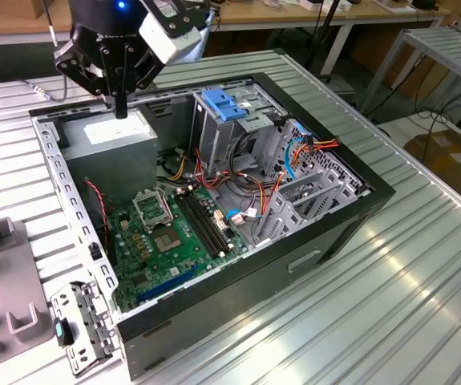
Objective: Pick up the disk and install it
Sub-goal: 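Reach for the disk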
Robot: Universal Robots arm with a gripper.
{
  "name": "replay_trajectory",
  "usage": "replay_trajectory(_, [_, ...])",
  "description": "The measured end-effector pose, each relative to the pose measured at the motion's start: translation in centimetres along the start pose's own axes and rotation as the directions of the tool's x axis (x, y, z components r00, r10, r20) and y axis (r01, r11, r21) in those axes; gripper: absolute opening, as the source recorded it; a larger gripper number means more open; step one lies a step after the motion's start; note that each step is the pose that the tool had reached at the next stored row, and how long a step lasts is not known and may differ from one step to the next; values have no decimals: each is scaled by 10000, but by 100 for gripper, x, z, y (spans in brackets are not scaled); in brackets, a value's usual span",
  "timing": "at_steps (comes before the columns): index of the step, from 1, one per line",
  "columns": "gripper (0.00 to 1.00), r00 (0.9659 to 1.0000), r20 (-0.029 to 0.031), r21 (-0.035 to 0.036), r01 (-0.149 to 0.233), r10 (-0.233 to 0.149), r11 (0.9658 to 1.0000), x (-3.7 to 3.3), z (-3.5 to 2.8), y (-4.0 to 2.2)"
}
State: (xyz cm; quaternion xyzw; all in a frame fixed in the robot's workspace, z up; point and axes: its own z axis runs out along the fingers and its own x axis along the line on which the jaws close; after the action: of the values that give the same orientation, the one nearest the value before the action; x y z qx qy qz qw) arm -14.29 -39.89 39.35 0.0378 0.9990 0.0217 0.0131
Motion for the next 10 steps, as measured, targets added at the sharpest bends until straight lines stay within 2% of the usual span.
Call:
replay_trajectory(5, [11, 10000, 1, -1, -2, 2, 10000, 126, -3, -9])
replay_trajectory(10, [11, 10000, -1, 0, 0, 0, 10000, 128, -4, -10])
